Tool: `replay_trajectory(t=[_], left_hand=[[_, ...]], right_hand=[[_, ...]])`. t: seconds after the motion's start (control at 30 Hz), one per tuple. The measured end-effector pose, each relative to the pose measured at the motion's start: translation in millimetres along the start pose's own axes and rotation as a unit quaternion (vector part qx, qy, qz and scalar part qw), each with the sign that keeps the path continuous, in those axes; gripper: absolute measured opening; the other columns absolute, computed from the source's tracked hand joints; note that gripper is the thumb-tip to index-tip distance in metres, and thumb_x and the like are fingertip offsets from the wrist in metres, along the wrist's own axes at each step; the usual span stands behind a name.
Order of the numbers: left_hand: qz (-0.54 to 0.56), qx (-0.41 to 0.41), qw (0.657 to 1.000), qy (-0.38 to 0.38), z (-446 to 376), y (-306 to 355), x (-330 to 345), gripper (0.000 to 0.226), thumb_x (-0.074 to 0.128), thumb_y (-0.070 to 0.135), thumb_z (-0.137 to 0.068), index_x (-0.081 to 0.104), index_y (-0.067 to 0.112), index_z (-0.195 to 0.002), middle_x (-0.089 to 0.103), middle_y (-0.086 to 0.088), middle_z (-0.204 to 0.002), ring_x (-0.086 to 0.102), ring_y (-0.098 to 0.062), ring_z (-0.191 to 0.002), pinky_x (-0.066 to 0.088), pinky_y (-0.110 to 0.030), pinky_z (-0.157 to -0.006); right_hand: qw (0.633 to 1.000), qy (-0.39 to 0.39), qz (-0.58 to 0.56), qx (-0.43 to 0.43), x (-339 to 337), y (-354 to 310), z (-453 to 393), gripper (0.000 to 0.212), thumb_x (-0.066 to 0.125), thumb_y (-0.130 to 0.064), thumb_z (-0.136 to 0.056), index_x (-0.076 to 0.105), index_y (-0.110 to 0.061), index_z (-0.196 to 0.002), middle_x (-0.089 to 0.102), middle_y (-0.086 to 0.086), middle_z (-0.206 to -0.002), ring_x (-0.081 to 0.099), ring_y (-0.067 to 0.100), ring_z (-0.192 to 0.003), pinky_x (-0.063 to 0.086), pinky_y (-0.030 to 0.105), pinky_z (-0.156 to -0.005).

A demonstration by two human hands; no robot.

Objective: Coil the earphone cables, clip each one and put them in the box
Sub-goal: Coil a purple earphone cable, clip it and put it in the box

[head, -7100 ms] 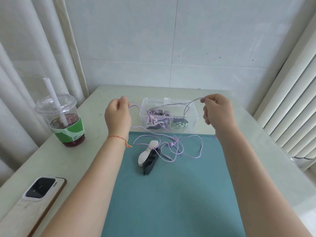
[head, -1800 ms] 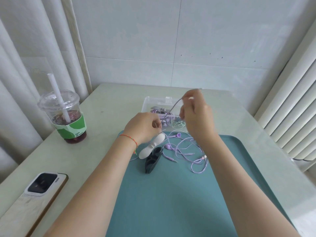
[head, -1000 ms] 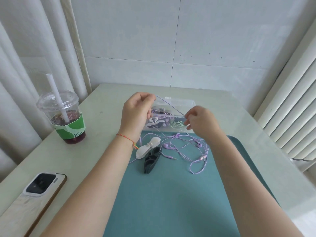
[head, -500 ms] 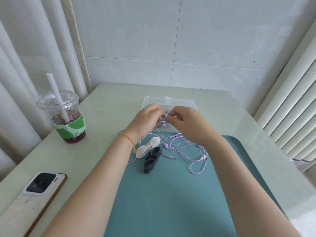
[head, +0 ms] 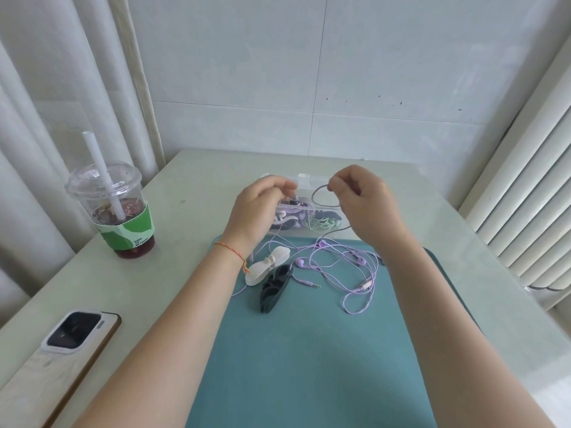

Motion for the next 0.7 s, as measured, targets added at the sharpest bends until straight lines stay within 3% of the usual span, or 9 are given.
replay_trajectory(t=[0.1, 0.2, 0.3, 0.37, 0.43, 0.5, 0.53, 0.6, 0.7], left_hand=[[0.056, -0.001, 0.988, -0.142, 4.9, 5.7, 12.0, 0.027, 0.051, 0.027, -0.095, 0.071, 0.011, -0.102, 0.074, -0.006, -0.095, 0.069, -0.022, -0.097, 0.048, -0.031, -0.093], [0.086, -0.031, 0.977, -0.190, 13.7, 5.4, 22.2, 0.028, 0.045, 0.022, -0.103, 0.062, 0.009, -0.086, 0.055, 0.000, -0.056, 0.052, -0.020, -0.050, 0.050, -0.031, -0.066], [0.219, -0.078, 0.970, -0.074, 3.1, 0.5, 12.6, 0.032, 0.035, 0.019, -0.105, 0.047, 0.013, -0.077, 0.030, 0.009, -0.046, 0.023, -0.006, -0.036, 0.026, -0.016, -0.037], [0.353, -0.111, 0.928, 0.038, -9.8, -10.3, -9.4, 0.036, 0.029, 0.019, -0.106, 0.042, 0.016, -0.072, 0.028, 0.010, -0.042, 0.020, -0.004, -0.030, 0.018, -0.013, -0.032], [0.436, -0.152, 0.876, 0.141, -17.5, -28.1, -33.8, 0.052, 0.025, 0.020, -0.105, 0.046, 0.020, -0.057, 0.028, 0.009, -0.036, 0.020, -0.005, -0.025, 0.016, -0.010, -0.030], [0.464, -0.178, 0.847, 0.185, -18.8, -39.1, -45.6, 0.066, 0.023, 0.018, -0.102, 0.047, 0.018, -0.040, 0.025, 0.009, -0.034, 0.021, -0.006, -0.023, 0.015, -0.008, -0.031], [0.467, -0.180, 0.846, 0.184, -18.0, -38.6, -44.9, 0.060, 0.027, 0.018, -0.100, 0.045, 0.019, -0.043, 0.025, 0.009, -0.035, 0.021, -0.007, -0.024, 0.015, -0.009, -0.032], [0.449, -0.176, 0.868, 0.121, -14.8, -27.0, -32.5, 0.039, 0.039, 0.023, -0.098, 0.039, 0.021, -0.059, 0.025, 0.009, -0.039, 0.020, -0.007, -0.028, 0.014, -0.015, -0.032], [0.325, -0.152, 0.931, -0.065, -7.2, -6.2, -7.3, 0.030, 0.055, 0.028, -0.092, 0.052, 0.019, -0.063, 0.032, 0.008, -0.042, 0.021, -0.006, -0.031, 0.012, -0.018, -0.036]], right_hand=[[1.000, -0.020, -0.015, -0.009, 2.0, -1.6, 1.4, 0.015, 0.054, -0.022, -0.095, 0.063, -0.014, -0.088, 0.048, -0.002, -0.059, 0.037, 0.010, -0.049, 0.032, 0.021, -0.047], [0.999, -0.027, -0.019, -0.008, 1.4, -2.8, 2.4, 0.016, 0.059, -0.027, -0.094, 0.063, -0.013, -0.087, 0.046, 0.002, -0.058, 0.034, 0.010, -0.047, 0.030, 0.022, -0.047], [0.998, -0.058, -0.015, 0.014, -2.2, 2.0, 2.3, 0.023, 0.070, -0.034, -0.086, 0.062, -0.015, -0.077, 0.039, -0.007, -0.048, 0.029, 0.007, -0.041, 0.026, 0.018, -0.042], [0.997, -0.057, 0.027, 0.035, -5.8, 8.0, 0.7, 0.021, 0.073, -0.033, -0.083, 0.063, -0.017, -0.075, 0.042, -0.010, -0.047, 0.034, 0.007, -0.042, 0.030, 0.019, -0.044], [0.996, 0.003, 0.055, 0.064, -13.2, 16.2, -3.5, 0.011, 0.068, -0.026, -0.086, 0.066, -0.018, -0.079, 0.048, -0.008, -0.055, 0.042, 0.011, -0.049, 0.034, 0.024, -0.053], [0.994, 0.049, 0.034, 0.094, -20.6, 21.9, -6.4, 0.013, 0.060, -0.021, -0.089, 0.069, -0.020, -0.080, 0.052, -0.006, -0.059, 0.046, 0.017, -0.057, 0.040, 0.029, -0.059], [0.993, 0.044, 0.019, 0.107, -21.2, 23.1, -7.1, 0.019, 0.056, -0.021, -0.090, 0.071, -0.021, -0.078, 0.053, -0.004, -0.060, 0.048, 0.020, -0.060, 0.045, 0.034, -0.062], [0.991, -0.005, 0.006, 0.133, -16.5, 20.0, -5.1, 0.032, 0.050, -0.027, -0.094, 0.074, -0.021, -0.073, 0.055, 0.001, -0.063, 0.049, 0.021, -0.063, 0.048, 0.038, -0.065], [0.982, -0.092, 0.020, 0.165, -6.9, 12.8, 0.4, 0.051, 0.039, -0.035, -0.098, 0.075, -0.012, -0.071, 0.048, 0.000, -0.057, 0.039, 0.020, -0.057, 0.033, 0.029, -0.053]])
Point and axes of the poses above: each hand's wrist, its own z-axis away from the middle knuckle, its own x-axis out of the palm, y = z × x, the point moved 3 cm from there along -z, towards the middle knuckle
